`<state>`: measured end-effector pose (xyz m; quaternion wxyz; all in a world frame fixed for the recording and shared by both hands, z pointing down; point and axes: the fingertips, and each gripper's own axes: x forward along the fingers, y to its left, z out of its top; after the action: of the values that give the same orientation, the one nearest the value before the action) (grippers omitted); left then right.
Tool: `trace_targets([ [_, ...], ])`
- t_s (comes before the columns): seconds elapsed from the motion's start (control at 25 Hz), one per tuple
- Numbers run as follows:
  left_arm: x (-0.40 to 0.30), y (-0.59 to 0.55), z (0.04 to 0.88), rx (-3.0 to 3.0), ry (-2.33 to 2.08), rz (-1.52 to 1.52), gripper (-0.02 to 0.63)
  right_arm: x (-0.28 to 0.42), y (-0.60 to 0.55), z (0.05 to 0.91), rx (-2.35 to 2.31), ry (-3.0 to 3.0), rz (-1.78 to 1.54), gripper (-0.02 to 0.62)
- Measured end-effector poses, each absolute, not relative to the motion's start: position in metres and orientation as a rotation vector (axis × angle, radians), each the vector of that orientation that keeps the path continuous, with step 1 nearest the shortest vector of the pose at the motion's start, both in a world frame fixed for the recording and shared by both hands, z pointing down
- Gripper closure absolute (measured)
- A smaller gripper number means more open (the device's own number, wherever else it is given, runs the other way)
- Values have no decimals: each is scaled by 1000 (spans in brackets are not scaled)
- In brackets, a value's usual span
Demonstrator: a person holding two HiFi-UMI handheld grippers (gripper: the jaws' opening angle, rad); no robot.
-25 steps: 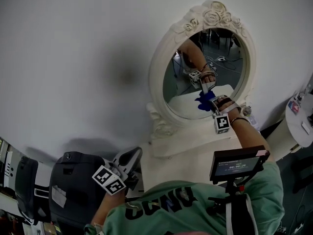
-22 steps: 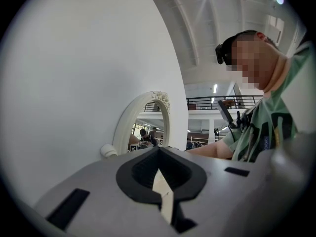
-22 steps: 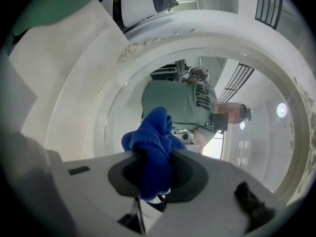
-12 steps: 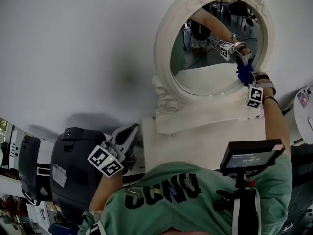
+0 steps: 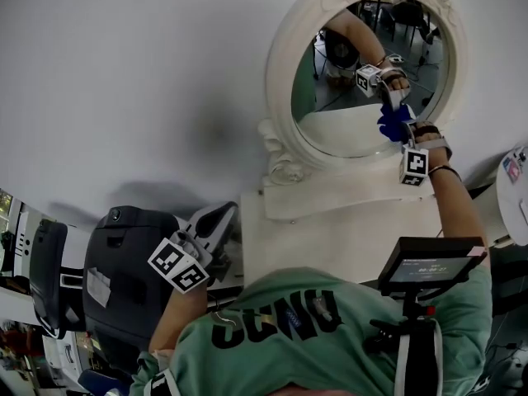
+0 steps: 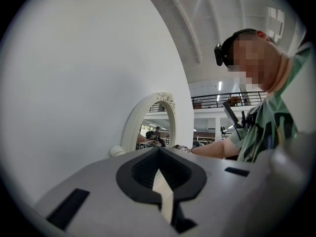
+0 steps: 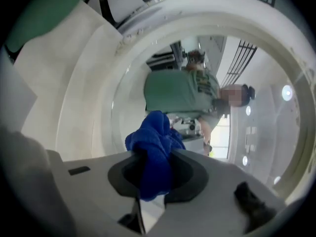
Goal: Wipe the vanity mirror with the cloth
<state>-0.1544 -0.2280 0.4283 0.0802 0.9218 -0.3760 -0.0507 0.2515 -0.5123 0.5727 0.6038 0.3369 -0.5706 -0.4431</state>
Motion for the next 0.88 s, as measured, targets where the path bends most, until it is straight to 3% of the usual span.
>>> trace_targets([
  [0.2,-152,-224,425,2756,-1121,-160,600,103,-472,595,594,-1559,-1230,522],
  [0.4,-152,-219,422,2757,-1136,-149,600,16,-463,618,521,-1670,-1290,522],
  [0.88,-152,-217,423,2746,-1149,-153,600,12,-478,629,514,-1641,-1332,522],
])
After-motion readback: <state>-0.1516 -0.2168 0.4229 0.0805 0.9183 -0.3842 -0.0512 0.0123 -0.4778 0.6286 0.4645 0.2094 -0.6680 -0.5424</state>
